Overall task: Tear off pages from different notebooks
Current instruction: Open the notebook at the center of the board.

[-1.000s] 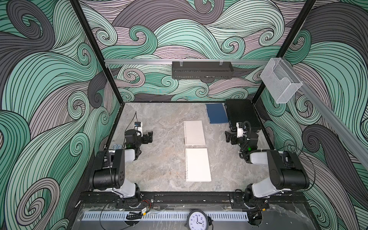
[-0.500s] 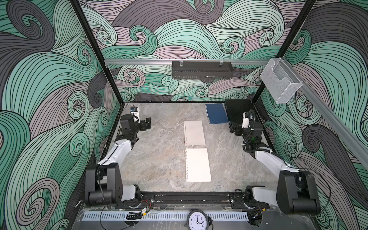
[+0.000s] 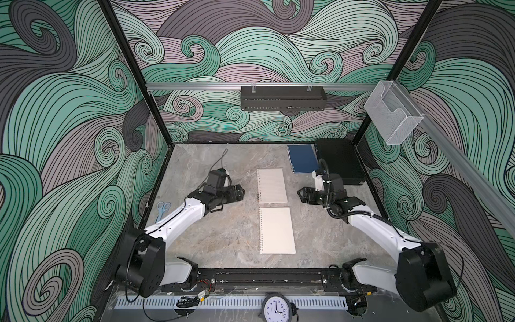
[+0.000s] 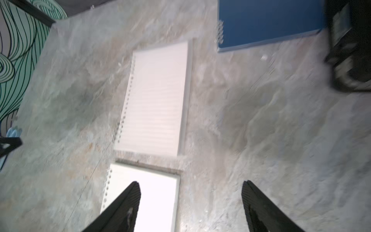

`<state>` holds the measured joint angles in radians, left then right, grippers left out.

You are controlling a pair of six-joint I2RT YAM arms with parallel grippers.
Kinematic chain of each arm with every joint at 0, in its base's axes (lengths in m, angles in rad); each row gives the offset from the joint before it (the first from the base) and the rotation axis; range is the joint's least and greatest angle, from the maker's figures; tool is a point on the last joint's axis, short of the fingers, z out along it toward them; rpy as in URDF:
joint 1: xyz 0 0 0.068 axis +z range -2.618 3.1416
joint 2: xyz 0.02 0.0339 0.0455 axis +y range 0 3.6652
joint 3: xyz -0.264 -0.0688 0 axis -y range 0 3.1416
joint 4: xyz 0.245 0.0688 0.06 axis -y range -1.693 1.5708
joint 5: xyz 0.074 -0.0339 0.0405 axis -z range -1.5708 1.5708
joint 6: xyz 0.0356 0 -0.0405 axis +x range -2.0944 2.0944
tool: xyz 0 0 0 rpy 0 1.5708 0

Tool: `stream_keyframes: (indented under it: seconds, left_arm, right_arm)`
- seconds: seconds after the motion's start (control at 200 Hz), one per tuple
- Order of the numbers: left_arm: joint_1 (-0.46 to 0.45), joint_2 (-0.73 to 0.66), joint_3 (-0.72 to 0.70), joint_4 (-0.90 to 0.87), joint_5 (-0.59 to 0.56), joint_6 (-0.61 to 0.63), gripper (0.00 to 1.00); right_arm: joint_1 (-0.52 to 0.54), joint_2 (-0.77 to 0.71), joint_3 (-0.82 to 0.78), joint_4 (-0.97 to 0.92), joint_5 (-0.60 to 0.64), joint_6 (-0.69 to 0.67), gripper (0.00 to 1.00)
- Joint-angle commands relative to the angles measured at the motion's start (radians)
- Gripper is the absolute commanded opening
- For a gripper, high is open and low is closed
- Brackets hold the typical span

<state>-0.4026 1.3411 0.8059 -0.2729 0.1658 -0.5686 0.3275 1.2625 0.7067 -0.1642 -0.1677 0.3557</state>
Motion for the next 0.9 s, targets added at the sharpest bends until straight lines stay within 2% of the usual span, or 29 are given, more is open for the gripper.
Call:
stream_keyframes:
  seconds: [0.0,0.075,0.14,0.215,0.335,0.48,0.56,0.67,0.796,0.896]
  left_arm:
    - [-0.034,0.072,0.075,-0.115,0.028,-0.087,0.87]
    - [-0.034,0.175,0.171,-0.171,0.034,-0.046,0.85]
    - [-0.034,0.255,0.293,-0.26,0.009,0.026,0.84]
    - [-0.028,0.354,0.421,-0.336,-0.037,0.056,0.81]
    - [-0.024,0.504,0.563,-0.326,0.067,0.093,0.73]
    - [-0.021,0.661,0.719,-0.347,0.11,0.099,0.67]
    - [-0.021,0.716,0.763,-0.32,0.155,0.098,0.64]
    - [-0.02,0.77,0.805,-0.313,0.178,0.086,0.61]
    - [-0.019,0.794,0.795,-0.289,0.203,0.075,0.58]
    - [-0.022,0.811,0.778,-0.256,0.254,0.068,0.52]
  right_arm:
    - [0.005,0.073,0.033,-0.03,-0.069,0.079,0.74]
    - [0.005,0.161,0.092,-0.026,-0.093,0.094,0.66]
    - [0.004,0.229,0.147,-0.031,-0.086,0.099,0.66]
    - [0.004,0.305,0.203,-0.006,-0.098,0.11,0.64]
    - [0.002,0.434,0.295,0.026,-0.115,0.115,0.63]
    - [-0.015,0.603,0.438,0.003,-0.164,0.11,0.6]
    - [-0.022,0.676,0.496,0.008,-0.215,0.114,0.57]
    - [-0.021,0.733,0.548,-0.015,-0.217,0.111,0.56]
    - [-0.025,0.764,0.565,-0.014,-0.229,0.112,0.56]
    - [-0.025,0.787,0.573,-0.009,-0.253,0.114,0.56]
